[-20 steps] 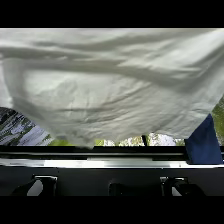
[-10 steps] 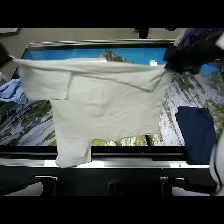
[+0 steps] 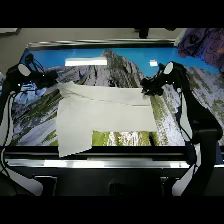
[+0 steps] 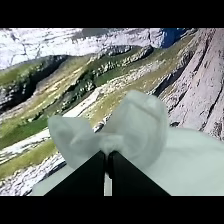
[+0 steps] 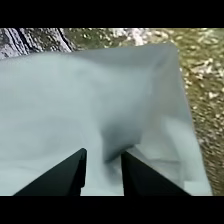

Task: Fold the clothes and pants, and hang the long-sleeved shirts on hangers.

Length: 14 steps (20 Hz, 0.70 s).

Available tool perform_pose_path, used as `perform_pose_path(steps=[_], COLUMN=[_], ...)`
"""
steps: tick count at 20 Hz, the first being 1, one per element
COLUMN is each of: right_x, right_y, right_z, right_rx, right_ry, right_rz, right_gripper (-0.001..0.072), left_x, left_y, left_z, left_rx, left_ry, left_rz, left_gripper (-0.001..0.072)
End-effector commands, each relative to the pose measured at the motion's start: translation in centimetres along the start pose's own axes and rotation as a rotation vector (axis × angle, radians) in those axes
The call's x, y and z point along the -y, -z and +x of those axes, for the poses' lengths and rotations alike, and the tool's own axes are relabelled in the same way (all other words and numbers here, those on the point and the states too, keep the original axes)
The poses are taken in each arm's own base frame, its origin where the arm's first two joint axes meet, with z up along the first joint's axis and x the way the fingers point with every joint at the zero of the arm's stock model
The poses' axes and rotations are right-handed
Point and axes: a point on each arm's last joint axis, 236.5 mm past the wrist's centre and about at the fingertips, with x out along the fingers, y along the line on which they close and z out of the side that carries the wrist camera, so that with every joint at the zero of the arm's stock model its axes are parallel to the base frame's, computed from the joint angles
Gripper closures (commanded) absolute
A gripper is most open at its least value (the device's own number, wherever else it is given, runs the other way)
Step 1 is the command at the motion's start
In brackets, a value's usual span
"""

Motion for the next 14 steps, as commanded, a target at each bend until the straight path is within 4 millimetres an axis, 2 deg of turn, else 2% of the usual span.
perform_pose_path(steps=[1, 2, 3, 4, 5, 7, 9, 11, 13, 14], right_x=[-0.4, -0.4, -0.1, 0.4, 1.1, 3.4, 4.6, 8.1, 11.4, 12.7], right_y=[0.1, 0.2, 0.4, 0.6, 1.0, 2.1, 2.6, 4.8, 8.0, 9.5], right_z=[0.7, -0.6, -2.4, -4.3, -6.3, -10.6, -13.9, -14.2, -13.1, -12.2], right_rx=[-0.020, -0.022, -0.024, -0.027, -0.036, -0.065, -0.037, -0.068, -0.123, -0.144], right_ry=[-0.043, -0.047, -0.045, -0.040, -0.037, -0.033, -0.144, -0.166, -0.176, -0.180], right_rz=[-0.032, -0.087, -0.145, -0.189, -0.248, -0.320, -0.293, -0.212, -0.139, -0.106], right_gripper=[0.0356, 0.0329, 0.0272, 0.0203, 0.0172, 0.0166, 0.0166, 0.0148, 0.0139, 0.0061], left_x=[0.2, -0.2, -0.7, -1.5, -2.3, -4.3, -7.3, -10.1, -12.1, -12.6], left_y=[1.7, 1.5, 1.2, 0.6, 0.1, -0.4, 0.5, 2.8, 6.3, 7.8], left_z=[1.5, 0.4, -1.0, -2.8, -4.9, -8.7, -11.6, -12.7, -12.7, -12.5], left_rx=[-0.080, -0.095, -0.101, -0.096, -0.087, -0.080, -0.088, -0.109, -0.167, -0.195], left_ry=[0.037, 0.034, 0.028, 0.023, 0.018, 0.003, -0.030, -0.055, -0.077, -0.081], left_rz=[-0.054, -0.059, -0.062, -0.063, -0.053, -0.030, -0.056, -0.120, -0.174, -0.175], left_gripper=[0.0475, 0.0182, 0.0026, 0.0028, 0.0028, 0.0027, 0.0028, 0.0029, 0.0029, 0.0031])
